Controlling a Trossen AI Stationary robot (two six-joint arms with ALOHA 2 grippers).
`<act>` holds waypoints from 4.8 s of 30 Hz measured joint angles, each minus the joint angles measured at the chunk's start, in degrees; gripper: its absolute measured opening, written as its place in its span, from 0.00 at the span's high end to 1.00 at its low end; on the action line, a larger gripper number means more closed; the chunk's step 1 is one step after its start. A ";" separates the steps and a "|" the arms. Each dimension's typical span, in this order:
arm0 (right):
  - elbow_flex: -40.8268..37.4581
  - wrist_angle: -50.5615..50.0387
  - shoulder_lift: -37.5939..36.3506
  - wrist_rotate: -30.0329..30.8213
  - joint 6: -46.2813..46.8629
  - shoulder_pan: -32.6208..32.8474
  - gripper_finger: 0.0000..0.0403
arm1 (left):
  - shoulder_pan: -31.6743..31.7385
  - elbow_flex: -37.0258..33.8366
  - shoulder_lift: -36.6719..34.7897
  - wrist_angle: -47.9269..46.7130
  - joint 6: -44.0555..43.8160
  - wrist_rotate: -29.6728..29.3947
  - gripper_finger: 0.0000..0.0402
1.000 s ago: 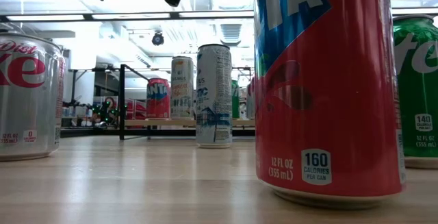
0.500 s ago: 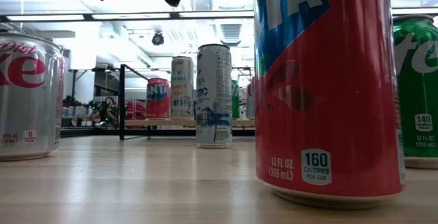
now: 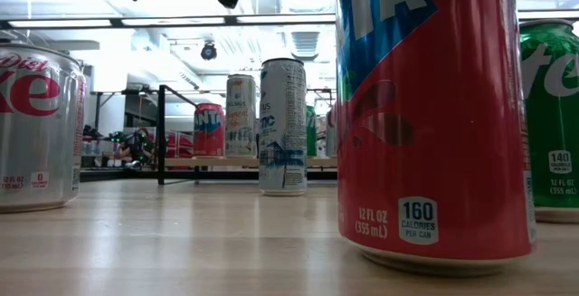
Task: Sort soda cans
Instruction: Put the top red silver soda can on the shelf and align it with the other red silver soda can
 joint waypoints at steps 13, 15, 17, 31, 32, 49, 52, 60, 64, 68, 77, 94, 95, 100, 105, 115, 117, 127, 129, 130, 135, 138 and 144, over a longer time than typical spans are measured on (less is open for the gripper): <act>0.15 -5.62 -0.68 -1.42 0.77 0.11 0.97 | 0.01 0.00 0.00 -0.77 0.90 0.00 1.00; 0.15 -5.43 -0.68 -1.40 0.74 0.11 0.97 | 0.00 0.01 0.00 -0.77 1.35 -0.01 1.00; 0.15 -5.28 -0.68 -1.25 0.13 0.11 0.97 | 0.01 0.01 0.00 -0.77 1.60 -0.01 1.00; 0.00 -3.35 -3.66 -4.05 -0.98 0.11 0.97 | 0.03 0.00 0.00 -0.77 2.52 0.00 1.00; 0.00 -3.09 -3.64 -5.32 0.07 0.11 0.97 | 0.05 0.00 0.00 -0.77 2.80 0.00 1.00; 0.00 -2.74 1.80 2.06 2.70 1.88 0.97 | 0.05 0.00 0.00 -0.99 6.63 -0.02 1.00; 0.00 -2.24 1.86 6.31 1.59 1.86 0.97 | 0.05 0.00 0.00 -0.93 6.61 -0.02 1.00; 0.00 -1.24 1.76 6.36 0.09 1.86 0.97 | 0.05 0.02 0.00 -0.80 6.10 0.00 1.00; 0.04 -3.15 1.42 3.97 2.05 1.88 0.97 | 0.05 0.00 0.00 -1.14 4.87 -0.01 1.00; 0.04 -4.40 1.51 3.56 3.22 1.88 0.97 | 0.05 0.00 0.04 -1.18 4.88 0.00 1.00; 0.04 -0.43 1.53 7.93 -0.29 1.48 0.97 | 0.05 0.00 0.13 -0.81 6.50 -0.02 1.00; 0.04 -5.39 -13.71 -3.11 -0.03 1.62 0.97 | 0.27 3.94 1.73 -3.13 -2.83 0.17 1.00; 0.04 -5.96 -14.98 -3.92 -0.05 1.67 0.97 | 0.39 5.14 2.59 -4.21 -2.48 0.19 1.00; 0.05 -8.33 -20.98 -4.55 -0.71 3.61 0.97 | 2.38 13.28 8.94 -12.34 0.29 0.31 1.00; 0.06 -10.99 -24.26 -4.46 -2.10 6.29 0.97 | 7.18 23.19 16.25 -25.32 2.02 0.31 1.00; 0.04 -12.67 -23.98 -4.08 -3.84 8.13 0.97 | 15.82 38.43 28.71 -34.77 2.80 9.64 1.00; 0.04 -12.89 -23.98 -3.96 -4.12 8.13 0.97 | 16.65 39.51 29.42 -35.34 3.40 9.64 1.00; -0.02 -13.56 -23.98 -3.97 -4.43 8.13 0.97 | 20.45 40.61 30.03 -35.29 2.39 5.60 1.00; -0.02 -13.52 -23.98 -3.96 -4.43 8.13 0.97 | 20.69 40.60 30.03 -35.22 -0.02 5.57 1.00; -0.02 -13.52 -23.98 -3.96 -4.43 8.13 0.97 | 20.66 40.58 30.06 -35.05 -1.36 5.60 1.00; -0.32 -13.32 -23.98 -3.93 -4.42 8.13 0.97 | 20.58 40.50 31.68 -35.07 -5.99 6.03 1.00; -0.48 -13.22 -23.96 -3.93 -4.33 8.13 0.97 | 20.49 40.48 32.94 -35.29 -6.17 6.00 1.00; -0.86 -13.28 -23.96 -3.92 -3.76 8.13 0.97 | 20.51 40.59 33.40 -34.65 -7.62 5.51 1.00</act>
